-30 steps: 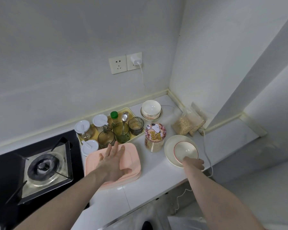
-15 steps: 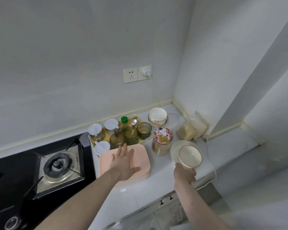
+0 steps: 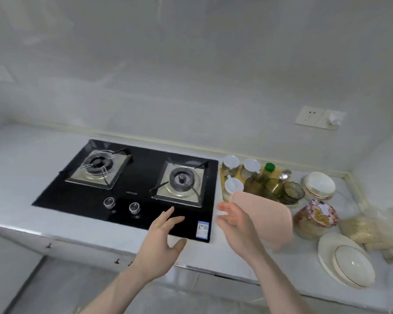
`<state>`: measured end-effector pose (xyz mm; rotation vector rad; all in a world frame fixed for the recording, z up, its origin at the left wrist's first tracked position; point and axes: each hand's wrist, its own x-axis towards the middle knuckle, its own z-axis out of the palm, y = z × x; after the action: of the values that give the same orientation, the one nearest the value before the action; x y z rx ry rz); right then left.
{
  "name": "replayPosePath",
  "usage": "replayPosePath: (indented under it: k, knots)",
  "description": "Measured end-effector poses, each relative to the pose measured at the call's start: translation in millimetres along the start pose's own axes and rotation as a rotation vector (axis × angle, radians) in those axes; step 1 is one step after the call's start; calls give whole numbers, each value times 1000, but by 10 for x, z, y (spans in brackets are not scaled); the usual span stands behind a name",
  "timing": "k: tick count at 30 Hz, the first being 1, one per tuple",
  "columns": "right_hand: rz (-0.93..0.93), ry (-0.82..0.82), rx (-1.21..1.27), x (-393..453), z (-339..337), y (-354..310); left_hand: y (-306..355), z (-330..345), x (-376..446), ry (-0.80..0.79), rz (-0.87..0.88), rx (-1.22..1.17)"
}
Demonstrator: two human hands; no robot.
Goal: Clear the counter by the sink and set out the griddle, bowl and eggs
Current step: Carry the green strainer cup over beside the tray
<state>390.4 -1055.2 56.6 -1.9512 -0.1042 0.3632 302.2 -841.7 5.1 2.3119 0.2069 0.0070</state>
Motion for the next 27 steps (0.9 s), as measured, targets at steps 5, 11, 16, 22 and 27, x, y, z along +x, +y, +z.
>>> replayPosePath:
  k: [5, 11, 16, 22, 27]
  knots:
    - [-95, -286, -81, 15, 829, -469, -351, -710, -556, 237, -166, 3]
    - [-209, -602, -124, 46, 1544, -917, -622, -1346, -1088, 479, -345, -54]
    - [-307, -807, -200, 107, 2070, -1192, -775, -1672, -1566, 668, -503, -77]
    - [-453, -1030, -271, -2, 2762, -1479, -973, -1927, -2082, 822, -632, -1]
    - [-572, -1205, -309, -446, 3529, -1806, -1188, -2097, -2783, 960, -742, 8]
